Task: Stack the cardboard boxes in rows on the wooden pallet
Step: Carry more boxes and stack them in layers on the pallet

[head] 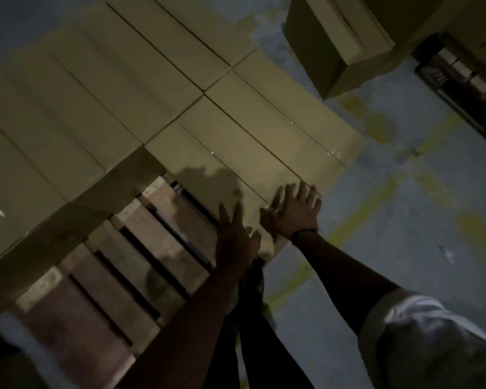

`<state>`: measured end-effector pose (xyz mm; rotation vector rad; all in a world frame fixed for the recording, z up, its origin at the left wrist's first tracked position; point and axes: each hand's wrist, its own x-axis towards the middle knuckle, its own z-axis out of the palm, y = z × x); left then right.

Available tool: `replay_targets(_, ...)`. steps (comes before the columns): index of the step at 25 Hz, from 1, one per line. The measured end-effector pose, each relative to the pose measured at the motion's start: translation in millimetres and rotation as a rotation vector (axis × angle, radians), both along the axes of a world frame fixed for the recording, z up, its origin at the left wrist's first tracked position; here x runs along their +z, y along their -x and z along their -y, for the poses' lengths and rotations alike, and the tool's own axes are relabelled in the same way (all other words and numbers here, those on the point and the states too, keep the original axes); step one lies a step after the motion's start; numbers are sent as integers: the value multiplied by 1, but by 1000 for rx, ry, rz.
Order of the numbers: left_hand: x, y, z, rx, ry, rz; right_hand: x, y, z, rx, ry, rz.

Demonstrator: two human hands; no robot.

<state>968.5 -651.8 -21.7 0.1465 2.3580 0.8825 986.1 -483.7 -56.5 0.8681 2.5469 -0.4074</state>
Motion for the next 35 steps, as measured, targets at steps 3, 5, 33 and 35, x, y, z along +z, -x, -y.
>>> replay_targets(3,39,8,17,-6,106,-22,54,20,36,171,61,-70)
replay_targets(5,67,7,38,56,108,-34,88,25,59,293,81,-90)
replay_targets(33,306,-389,556,1059,106,-299,317,-207,569,1154,362,-350)
replay_targets(35,309,-414,585,1117,95,-308,321,-226,606,1217,377,-353)
